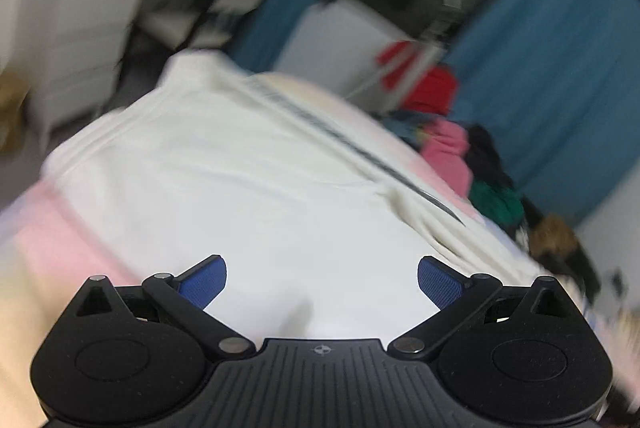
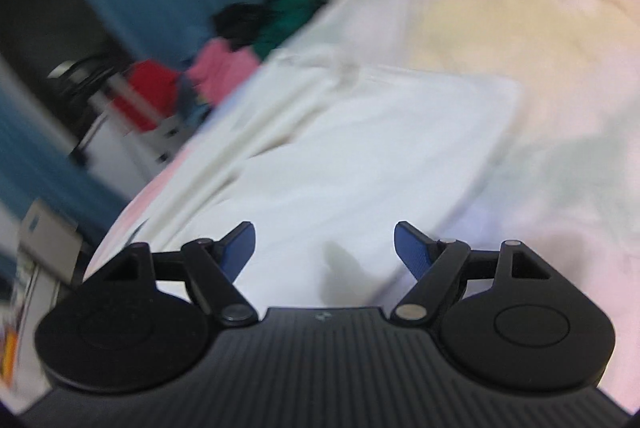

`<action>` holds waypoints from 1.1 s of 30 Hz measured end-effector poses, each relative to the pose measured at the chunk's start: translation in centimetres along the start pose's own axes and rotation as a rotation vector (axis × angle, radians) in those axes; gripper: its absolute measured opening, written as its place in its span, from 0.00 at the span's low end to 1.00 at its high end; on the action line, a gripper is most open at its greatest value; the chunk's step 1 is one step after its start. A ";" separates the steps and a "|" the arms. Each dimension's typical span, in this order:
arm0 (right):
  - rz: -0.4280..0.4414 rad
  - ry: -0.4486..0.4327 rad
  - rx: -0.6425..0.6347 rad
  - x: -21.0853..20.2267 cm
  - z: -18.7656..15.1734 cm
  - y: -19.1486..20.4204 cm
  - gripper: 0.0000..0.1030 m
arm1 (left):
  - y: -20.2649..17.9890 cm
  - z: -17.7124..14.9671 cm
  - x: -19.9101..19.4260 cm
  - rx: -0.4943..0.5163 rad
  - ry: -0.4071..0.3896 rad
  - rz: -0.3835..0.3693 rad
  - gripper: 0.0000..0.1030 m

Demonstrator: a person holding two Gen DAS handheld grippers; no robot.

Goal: Fold clothes

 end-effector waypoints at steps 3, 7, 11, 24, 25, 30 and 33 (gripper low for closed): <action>-0.014 -0.038 0.114 -0.3 0.6 -2.5 0.78 | 4.5 2.4 -0.2 -0.142 0.046 0.007 1.00; 0.011 -0.032 0.202 0.6 0.3 -3.6 0.78 | 9.0 4.0 0.1 -0.219 0.026 0.042 1.00; 0.011 0.003 0.233 2.3 0.2 -4.1 0.78 | 11.2 2.8 2.0 -0.360 0.130 0.007 0.94; 0.038 0.021 0.468 4.4 0.8 -7.5 0.77 | 13.4 3.4 5.2 -0.531 0.090 -0.050 0.79; 0.042 0.016 0.475 4.4 0.9 -7.7 0.77 | 13.2 3.6 5.6 -0.539 0.082 -0.058 0.77; 0.069 0.010 0.484 4.7 1.2 -8.1 0.78 | 12.3 4.6 6.1 -0.589 0.008 -0.137 0.64; 0.092 0.010 0.492 5.0 1.3 -8.2 0.78 | 11.7 5.2 5.1 -0.603 -0.046 -0.217 0.57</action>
Point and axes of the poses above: each gripper's, at about its wrist camera, not at the fingertips, and x roughly the way its jaws point, y to its left, z to its top, the point moved 9 cm from there along x, roughly the way its jaws point, and after that the axes turned 9 degrees about z, right-handed, at the moved point
